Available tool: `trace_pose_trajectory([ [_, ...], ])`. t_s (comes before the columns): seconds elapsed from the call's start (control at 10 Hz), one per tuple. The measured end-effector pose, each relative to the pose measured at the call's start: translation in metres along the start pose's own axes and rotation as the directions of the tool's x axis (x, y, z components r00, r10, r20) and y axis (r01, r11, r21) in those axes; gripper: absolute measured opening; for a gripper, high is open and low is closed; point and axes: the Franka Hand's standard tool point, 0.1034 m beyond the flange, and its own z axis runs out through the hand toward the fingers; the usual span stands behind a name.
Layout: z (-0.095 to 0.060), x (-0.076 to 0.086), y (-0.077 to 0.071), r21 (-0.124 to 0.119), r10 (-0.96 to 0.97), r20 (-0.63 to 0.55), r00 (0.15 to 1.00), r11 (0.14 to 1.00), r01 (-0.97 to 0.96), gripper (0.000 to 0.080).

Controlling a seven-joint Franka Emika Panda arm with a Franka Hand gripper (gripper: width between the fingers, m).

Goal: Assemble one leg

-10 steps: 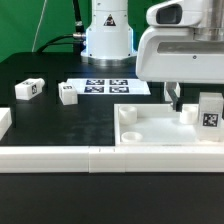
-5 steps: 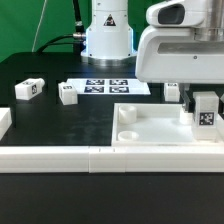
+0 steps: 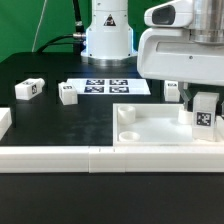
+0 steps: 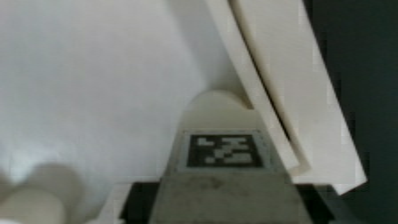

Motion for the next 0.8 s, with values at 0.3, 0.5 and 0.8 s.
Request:
trace_pose_trajectory([
  [0.3, 0.0003, -0.0016, -0.0018, 0.008, 0.358, 0.006, 0.934, 0.934, -0.358, 0.0291],
  [0.5, 0.0001, -0.0016, -0.0020, 0.008, 0.603, 0.015, 0.797, 0.797, -0.603, 0.0291],
  [0.8, 0.0000, -0.0005, -0.0009, -0.001, 0.794, 0.050, 0.606, 0.607, -0.795, 0.0291],
])
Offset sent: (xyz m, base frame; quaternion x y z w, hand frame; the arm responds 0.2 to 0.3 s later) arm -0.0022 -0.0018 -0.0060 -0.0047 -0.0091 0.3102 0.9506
